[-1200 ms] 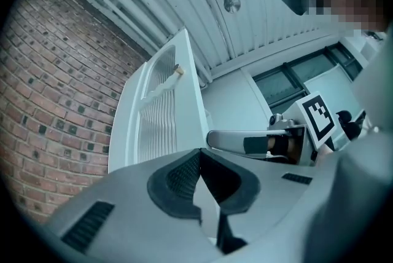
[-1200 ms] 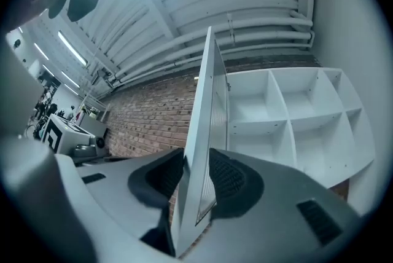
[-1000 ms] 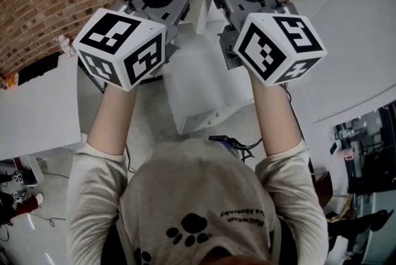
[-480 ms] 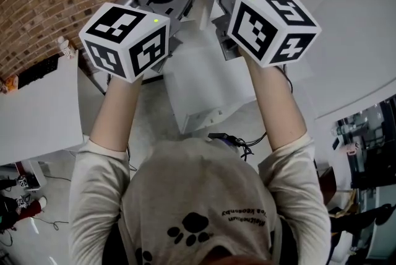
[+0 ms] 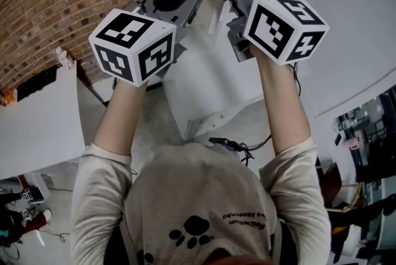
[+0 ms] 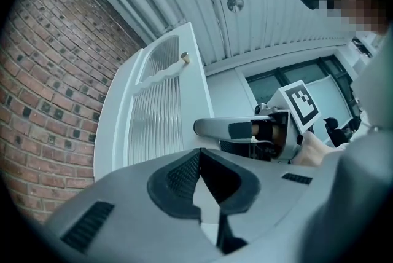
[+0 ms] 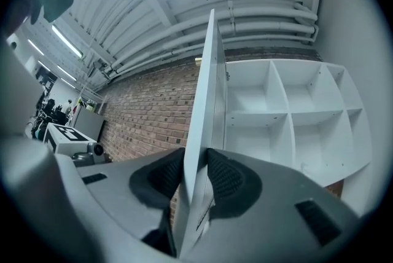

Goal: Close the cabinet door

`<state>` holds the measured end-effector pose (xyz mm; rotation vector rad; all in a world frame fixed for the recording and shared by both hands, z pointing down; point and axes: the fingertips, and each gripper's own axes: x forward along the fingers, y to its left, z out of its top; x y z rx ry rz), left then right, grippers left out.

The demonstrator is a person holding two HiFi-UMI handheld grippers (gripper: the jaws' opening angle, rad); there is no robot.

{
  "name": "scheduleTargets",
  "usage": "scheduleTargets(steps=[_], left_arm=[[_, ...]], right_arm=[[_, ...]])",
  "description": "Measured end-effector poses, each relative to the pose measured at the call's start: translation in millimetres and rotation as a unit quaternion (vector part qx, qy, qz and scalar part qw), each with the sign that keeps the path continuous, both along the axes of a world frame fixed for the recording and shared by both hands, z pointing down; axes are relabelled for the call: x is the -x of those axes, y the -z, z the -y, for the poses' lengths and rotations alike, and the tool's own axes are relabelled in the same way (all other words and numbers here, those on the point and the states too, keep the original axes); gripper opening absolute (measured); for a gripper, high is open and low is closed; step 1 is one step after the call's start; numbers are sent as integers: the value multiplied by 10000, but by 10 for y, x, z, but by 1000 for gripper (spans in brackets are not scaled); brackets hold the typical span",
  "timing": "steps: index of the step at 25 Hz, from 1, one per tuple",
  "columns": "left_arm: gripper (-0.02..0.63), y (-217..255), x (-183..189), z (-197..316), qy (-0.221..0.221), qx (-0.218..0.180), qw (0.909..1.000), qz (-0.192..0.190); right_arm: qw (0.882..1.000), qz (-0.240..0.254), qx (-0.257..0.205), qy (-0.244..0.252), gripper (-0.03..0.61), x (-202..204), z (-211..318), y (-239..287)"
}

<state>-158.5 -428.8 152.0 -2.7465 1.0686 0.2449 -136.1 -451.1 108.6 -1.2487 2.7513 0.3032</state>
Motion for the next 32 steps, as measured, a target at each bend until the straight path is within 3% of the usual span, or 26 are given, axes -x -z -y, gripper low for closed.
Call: scheduleTargets(steps=[17,26,32], left_arm=[[9,-146,-364,185,-101,58,9999,102],[9,-98,-845,591,61,-104,9999,17],[9,-83,-1107,840,273,-105,9995,-120]], right_arm=[[9995,-56,168,279,94,-692,286,16],[9943,-160,194,1037,91,-996,621,11],[9870,60,291,1580,86,-1335,972,6]])
